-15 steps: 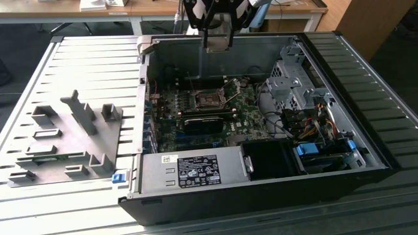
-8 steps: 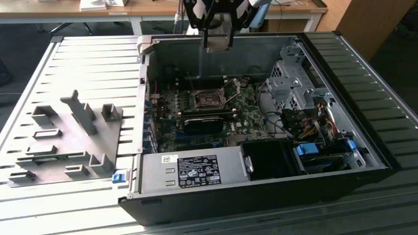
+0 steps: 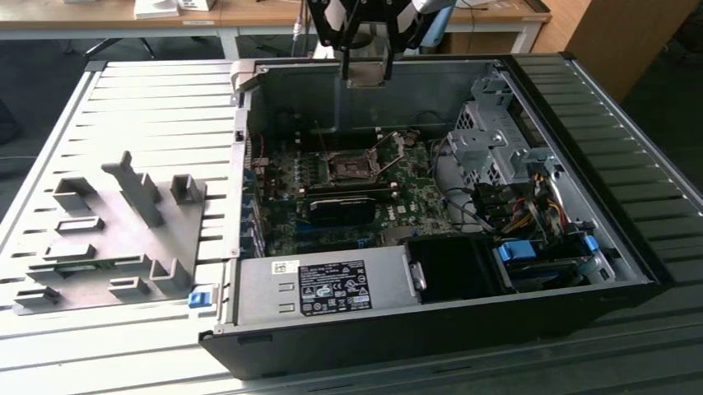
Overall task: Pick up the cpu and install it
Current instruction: 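Place the cpu into insertion slot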
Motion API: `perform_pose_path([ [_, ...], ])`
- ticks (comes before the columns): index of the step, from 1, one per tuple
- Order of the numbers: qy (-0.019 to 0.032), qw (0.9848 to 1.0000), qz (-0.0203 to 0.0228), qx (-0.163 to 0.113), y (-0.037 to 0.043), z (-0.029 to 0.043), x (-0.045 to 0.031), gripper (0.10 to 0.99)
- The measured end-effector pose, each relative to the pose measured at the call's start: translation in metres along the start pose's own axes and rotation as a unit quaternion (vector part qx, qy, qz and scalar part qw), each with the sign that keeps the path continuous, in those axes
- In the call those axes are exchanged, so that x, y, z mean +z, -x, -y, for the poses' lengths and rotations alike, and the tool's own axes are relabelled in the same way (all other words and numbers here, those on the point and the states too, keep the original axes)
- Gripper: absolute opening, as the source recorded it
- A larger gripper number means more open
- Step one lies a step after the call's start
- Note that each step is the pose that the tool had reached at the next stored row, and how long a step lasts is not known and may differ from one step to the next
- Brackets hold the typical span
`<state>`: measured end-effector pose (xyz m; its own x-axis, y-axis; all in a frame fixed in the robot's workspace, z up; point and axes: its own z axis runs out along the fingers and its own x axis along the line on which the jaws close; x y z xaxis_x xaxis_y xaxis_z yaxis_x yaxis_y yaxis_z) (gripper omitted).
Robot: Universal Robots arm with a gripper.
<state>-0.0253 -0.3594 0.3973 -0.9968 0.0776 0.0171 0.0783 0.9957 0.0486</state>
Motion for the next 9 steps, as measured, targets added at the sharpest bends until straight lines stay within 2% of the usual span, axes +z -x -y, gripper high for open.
perform_pose_path([
  [9,0.0006,0.9992,0.0019,0.039,0.0,0.0,0.0002,0.541],
])
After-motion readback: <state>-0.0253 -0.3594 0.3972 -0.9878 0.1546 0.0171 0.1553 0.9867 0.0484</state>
